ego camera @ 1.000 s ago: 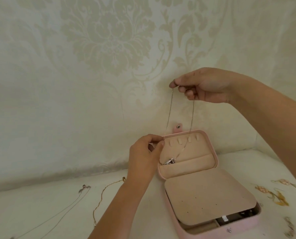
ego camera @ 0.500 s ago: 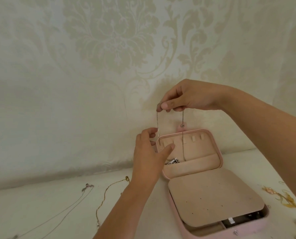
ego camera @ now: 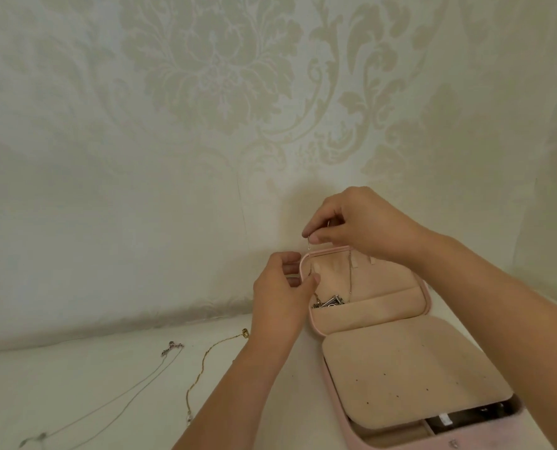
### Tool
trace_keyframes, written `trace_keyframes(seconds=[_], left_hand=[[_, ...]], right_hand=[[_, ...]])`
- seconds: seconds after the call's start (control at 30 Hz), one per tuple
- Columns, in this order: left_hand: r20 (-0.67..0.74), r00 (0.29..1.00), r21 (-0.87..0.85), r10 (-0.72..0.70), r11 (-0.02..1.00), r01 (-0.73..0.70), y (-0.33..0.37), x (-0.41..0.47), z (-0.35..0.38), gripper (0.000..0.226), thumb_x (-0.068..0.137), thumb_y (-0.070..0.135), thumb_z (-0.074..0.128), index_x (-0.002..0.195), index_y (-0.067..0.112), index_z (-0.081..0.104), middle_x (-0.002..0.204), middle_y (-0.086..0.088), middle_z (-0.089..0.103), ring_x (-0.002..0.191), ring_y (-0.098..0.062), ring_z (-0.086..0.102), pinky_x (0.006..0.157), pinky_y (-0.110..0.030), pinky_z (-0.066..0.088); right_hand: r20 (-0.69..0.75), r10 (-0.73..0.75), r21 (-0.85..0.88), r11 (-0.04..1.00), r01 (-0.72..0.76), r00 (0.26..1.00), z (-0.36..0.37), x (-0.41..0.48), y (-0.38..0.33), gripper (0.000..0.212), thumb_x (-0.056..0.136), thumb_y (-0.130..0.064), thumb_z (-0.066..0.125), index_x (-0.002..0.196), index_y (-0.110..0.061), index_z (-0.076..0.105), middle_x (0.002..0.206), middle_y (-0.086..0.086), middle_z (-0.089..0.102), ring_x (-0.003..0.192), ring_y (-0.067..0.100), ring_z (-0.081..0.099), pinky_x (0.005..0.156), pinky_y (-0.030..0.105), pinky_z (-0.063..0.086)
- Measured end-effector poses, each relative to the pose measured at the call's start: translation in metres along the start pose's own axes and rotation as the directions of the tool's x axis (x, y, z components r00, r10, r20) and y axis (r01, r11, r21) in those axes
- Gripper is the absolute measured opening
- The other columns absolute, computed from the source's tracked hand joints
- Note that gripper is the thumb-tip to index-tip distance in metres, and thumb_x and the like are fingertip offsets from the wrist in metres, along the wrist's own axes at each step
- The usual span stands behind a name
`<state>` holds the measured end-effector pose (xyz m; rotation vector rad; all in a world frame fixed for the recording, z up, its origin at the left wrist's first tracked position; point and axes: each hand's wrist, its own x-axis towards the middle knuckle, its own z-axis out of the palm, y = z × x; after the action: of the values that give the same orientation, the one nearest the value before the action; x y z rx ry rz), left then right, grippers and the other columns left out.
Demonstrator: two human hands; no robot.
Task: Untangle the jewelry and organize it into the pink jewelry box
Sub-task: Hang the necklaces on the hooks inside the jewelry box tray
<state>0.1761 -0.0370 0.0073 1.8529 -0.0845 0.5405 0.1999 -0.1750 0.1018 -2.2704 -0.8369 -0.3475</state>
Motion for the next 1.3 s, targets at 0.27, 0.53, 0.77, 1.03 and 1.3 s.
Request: trace_keyframes(seconds=[0.27,0.53,0.77,1.03,1.3], left_hand=[[0.015,1.0,-0.049,-0.008,0.999,0.009,-0.001,0.001,0.001,0.017,0.084,0.013,0.068,0.099,0.02,0.061,0.089,0.008,0.066,0.077,-0.005,0.064,0.063,-0.009,0.048],[0.016,1.0,-0.083,-0.01,0.997,0.011,-0.003,0.003,0.001,0.02,0.084,0.009,0.066,0.096,0.024,0.06,0.09,0.005,0.068,0.079,-0.012,0.066,0.068,-0.017,0.052],[0.029,1.0,-0.123,-0.006,0.992,0.01,-0.002,0.004,0.0,0.025,0.082,0.003,0.067,0.102,0.018,0.062,0.095,0.0,0.069,0.084,-0.018,0.067,0.076,-0.028,0.055],[0.049,0.998,-0.172,-0.024,0.984,0.032,-0.002,0.003,-0.002,0.041,0.075,0.007,0.077,0.112,0.012,0.059,0.1,-0.004,0.068,0.083,-0.012,0.065,0.067,-0.014,0.051],[0.074,0.997,-0.19,0.02,0.982,-0.005,0.006,0.002,-0.004,0.04,0.077,0.004,0.074,0.114,0.008,0.061,0.1,-0.005,0.069,0.07,0.003,0.064,0.061,-0.011,0.049]], right_hand=[[-0.144,-0.053,-0.028,0.998,0.049,0.988,0.027,-0.016,0.018,0.006,0.076,-0.008,0.075,0.079,-0.014,0.072,0.076,-0.007,0.067,0.073,0.005,0.058,0.065,0.008,0.042],[-0.181,-0.154,-0.246,0.963,0.107,0.971,0.044,-0.013,0.028,0.005,0.076,-0.015,0.074,0.081,-0.015,0.072,0.078,-0.007,0.053,0.068,0.007,0.048,0.062,0.018,0.039],[-0.218,-0.181,-0.272,0.955,0.118,0.959,0.041,-0.018,0.033,0.009,0.078,-0.02,0.073,0.081,-0.011,0.073,0.079,0.001,0.059,0.065,0.009,0.05,0.057,0.015,0.033],[-0.028,-0.097,-0.387,0.919,0.079,0.995,0.024,-0.026,0.03,0.017,0.089,-0.023,0.062,0.101,-0.02,0.074,0.095,-0.001,0.063,0.083,0.013,0.056,0.06,0.013,0.031],[0.218,0.096,-0.198,0.979,-0.052,0.971,0.002,-0.03,0.015,0.008,0.075,-0.024,0.076,0.083,-0.026,0.075,0.069,-0.015,0.063,0.066,-0.001,0.057,0.071,0.024,0.048]])
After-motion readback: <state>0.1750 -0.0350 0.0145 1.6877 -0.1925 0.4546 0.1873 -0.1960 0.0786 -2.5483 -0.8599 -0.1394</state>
